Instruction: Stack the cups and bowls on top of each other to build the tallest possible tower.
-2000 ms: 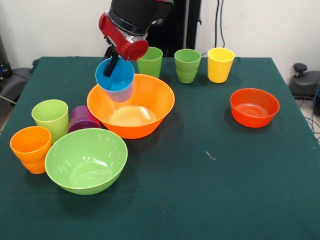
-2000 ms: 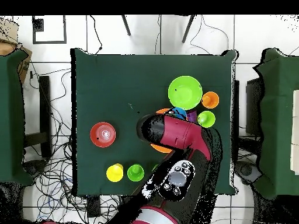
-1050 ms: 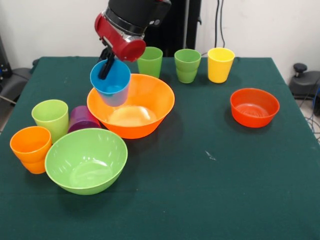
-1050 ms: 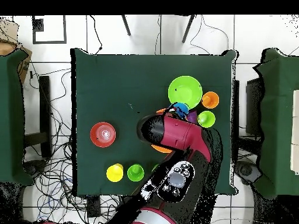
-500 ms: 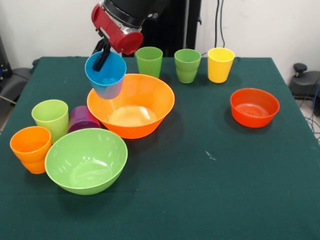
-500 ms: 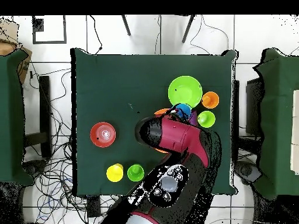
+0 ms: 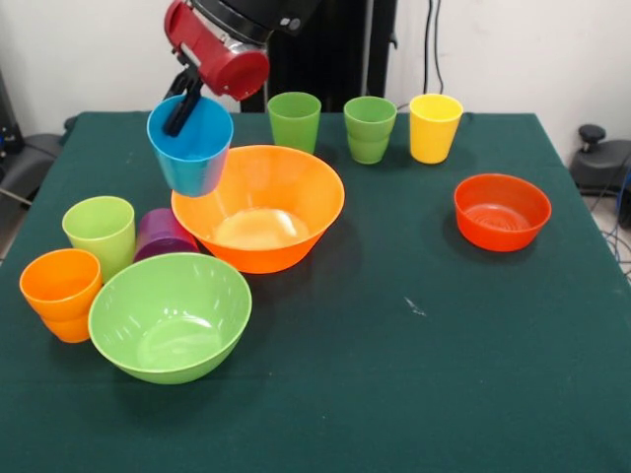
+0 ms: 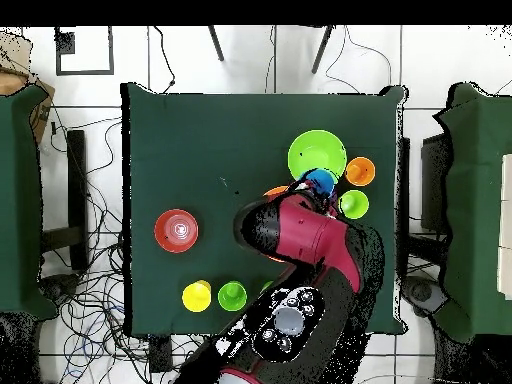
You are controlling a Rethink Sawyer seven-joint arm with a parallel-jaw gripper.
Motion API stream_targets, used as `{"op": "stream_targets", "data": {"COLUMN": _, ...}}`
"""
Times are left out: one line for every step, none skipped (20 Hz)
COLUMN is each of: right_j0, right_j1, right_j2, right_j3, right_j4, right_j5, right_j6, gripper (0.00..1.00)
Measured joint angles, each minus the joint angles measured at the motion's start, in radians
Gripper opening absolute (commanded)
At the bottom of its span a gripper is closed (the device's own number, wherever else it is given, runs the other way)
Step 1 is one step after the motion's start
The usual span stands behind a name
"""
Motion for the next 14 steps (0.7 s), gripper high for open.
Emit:
{"op": "stream_targets", "data": {"right_j0": 0.0, "right_j1": 0.001, "right_j2": -0.003, "right_j3": 0.0, "right_j4": 0.005, "right_j5": -0.008, "right_j6": 0.0, "gripper": 0.0}}
{"op": "stream_targets", "data": {"right_j0": 0.002, "right_j1": 0.007, "right_j2": -0.009, "right_j3": 0.0, "right_j4": 0.02, "right_j5": -0.027, "right_j6": 0.0, "gripper": 0.0}}
{"op": "stream_targets", "data": {"right_j0": 0.003, "right_j1": 0.01, "right_j2": -0.012, "right_j3": 0.0, "right_j4": 0.026, "right_j5": -0.032, "right_j6": 0.0, "gripper": 0.0}}
{"op": "stream_targets", "data": {"right_j0": 0.003, "right_j1": 0.014, "right_j2": -0.015, "right_j3": 0.0, "right_j4": 0.032, "right_j5": -0.037, "right_j6": 0.0, "gripper": 0.0}}
{"op": "stream_targets", "data": {"right_j0": 0.005, "right_j1": 0.021, "right_j2": -0.021, "right_j3": 0.0, "right_j4": 0.046, "right_j5": -0.047, "right_j6": 0.0, "gripper": 0.0}}
{"op": "stream_targets", "data": {"right_j0": 0.005, "right_j1": 0.024, "right_j2": -0.024, "right_j3": 0.0, "right_j4": 0.052, "right_j5": -0.049, "right_j6": 0.0, "gripper": 0.0}}
{"op": "stream_targets", "data": {"right_j0": 0.006, "right_j1": 0.025, "right_j2": -0.026, "right_j3": 0.0, "right_j4": 0.056, "right_j5": -0.049, "right_j6": 0.0, "gripper": 0.0}}
{"op": "stream_targets", "data": {"right_j0": 0.006, "right_j1": 0.027, "right_j2": -0.027, "right_j3": 0.0, "right_j4": 0.061, "right_j5": -0.049, "right_j6": 0.0, "gripper": 0.0}}
{"op": "stream_targets", "data": {"right_j0": 0.006, "right_j1": 0.029, "right_j2": -0.029, "right_j3": 0.0, "right_j4": 0.068, "right_j5": -0.049, "right_j6": 0.0, "gripper": 0.0}}
{"op": "stream_targets", "data": {"right_j0": 0.007, "right_j1": 0.032, "right_j2": -0.031, "right_j3": 0.0, "right_j4": 0.075, "right_j5": -0.049, "right_j6": 0.0, "gripper": 0.0}}
{"op": "stream_targets", "data": {"right_j0": 0.007, "right_j1": 0.034, "right_j2": -0.033, "right_j3": 0.0, "right_j4": 0.08, "right_j5": -0.049, "right_j6": 0.0, "gripper": 0.0}}
{"op": "stream_targets", "data": {"right_j0": 0.008, "right_j1": 0.037, "right_j2": -0.034, "right_j3": 0.0, "right_j4": 0.086, "right_j5": -0.049, "right_j6": 0.0, "gripper": 0.0}}
{"op": "stream_targets", "data": {"right_j0": 0.008, "right_j1": 0.042, "right_j2": -0.034, "right_j3": 0.0, "right_j4": 0.097, "right_j5": -0.049, "right_j6": 0.0, "gripper": 0.0}}
{"op": "stream_targets", "data": {"right_j0": 0.008, "right_j1": 0.043, "right_j2": -0.033, "right_j3": 0.0, "right_j4": 0.102, "right_j5": -0.049, "right_j6": 0.0, "gripper": 0.0}}
